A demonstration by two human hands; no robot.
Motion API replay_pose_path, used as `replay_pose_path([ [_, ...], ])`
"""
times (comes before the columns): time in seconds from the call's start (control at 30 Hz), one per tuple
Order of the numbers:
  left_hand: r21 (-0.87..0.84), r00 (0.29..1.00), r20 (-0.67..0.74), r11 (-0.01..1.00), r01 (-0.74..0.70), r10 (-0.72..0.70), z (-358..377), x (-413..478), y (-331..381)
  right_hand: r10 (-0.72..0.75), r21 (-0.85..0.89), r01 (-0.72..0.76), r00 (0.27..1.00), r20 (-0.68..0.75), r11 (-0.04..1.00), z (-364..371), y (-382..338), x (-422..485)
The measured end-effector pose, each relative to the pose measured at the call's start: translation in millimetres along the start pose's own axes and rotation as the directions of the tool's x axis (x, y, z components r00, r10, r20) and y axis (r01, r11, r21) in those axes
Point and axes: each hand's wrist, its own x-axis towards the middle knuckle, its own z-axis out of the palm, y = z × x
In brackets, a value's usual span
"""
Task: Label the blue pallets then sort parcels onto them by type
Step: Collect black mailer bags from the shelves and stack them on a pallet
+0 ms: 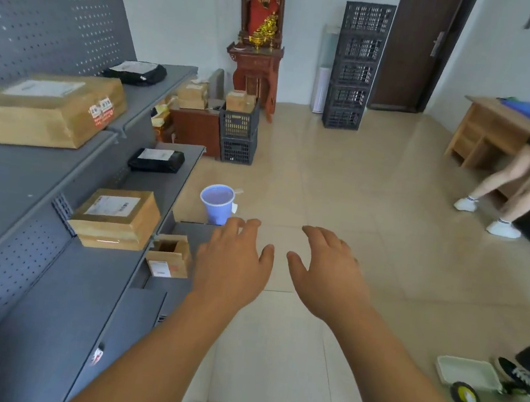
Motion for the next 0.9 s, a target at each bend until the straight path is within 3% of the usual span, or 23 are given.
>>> replay_pose_path([
  [0.33,0.054,0.994,0.092,0.996,-0.066,0.061,69,179,14,0.147,-0.004,-0.147,0.989,0.010,0.989,35,55,179],
  [0.63,0.061,0.996,0.034,0.995,0.076,-0.079,105,350,24,-0.006,0.006,0.005,0.998,0.065,1.000,42,84,376],
  [0.9,0.059,0.970,-0.005,0.968,0.245,-0.245,130,455,-23,-0.146,0.024,0.144,0.979,0.146,0.989,84,59,506],
])
